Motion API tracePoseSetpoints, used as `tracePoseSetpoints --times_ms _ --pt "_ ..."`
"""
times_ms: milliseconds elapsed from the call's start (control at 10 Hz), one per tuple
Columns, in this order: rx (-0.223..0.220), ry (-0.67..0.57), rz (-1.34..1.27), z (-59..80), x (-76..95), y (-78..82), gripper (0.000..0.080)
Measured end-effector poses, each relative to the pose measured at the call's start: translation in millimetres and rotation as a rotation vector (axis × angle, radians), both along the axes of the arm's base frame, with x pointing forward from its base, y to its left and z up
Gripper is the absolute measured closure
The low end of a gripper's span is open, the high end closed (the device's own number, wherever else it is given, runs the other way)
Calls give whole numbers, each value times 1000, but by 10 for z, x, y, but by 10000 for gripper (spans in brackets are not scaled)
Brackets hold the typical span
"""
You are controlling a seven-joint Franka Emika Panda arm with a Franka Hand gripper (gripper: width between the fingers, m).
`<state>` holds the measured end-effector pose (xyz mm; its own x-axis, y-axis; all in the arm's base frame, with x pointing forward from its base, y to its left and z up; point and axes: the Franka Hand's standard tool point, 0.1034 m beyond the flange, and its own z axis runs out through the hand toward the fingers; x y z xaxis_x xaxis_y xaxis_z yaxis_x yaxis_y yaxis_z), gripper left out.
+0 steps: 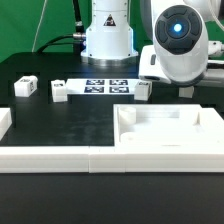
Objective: Assemble one leg
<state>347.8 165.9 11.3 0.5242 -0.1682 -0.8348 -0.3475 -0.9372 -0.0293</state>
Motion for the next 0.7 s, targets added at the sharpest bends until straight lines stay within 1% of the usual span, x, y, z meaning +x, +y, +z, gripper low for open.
tracePoseSetpoints --times_ms 300,400,500,600,700 --pt "0 0 0 0 0 0 511" --pt "12 1 9 33 10 -16 511" --pt "33 -8 18 164 77 -62 509" --pt "30 -32 32 314 152 -89 509" --pt "30 -46 47 504 207 -103 509"
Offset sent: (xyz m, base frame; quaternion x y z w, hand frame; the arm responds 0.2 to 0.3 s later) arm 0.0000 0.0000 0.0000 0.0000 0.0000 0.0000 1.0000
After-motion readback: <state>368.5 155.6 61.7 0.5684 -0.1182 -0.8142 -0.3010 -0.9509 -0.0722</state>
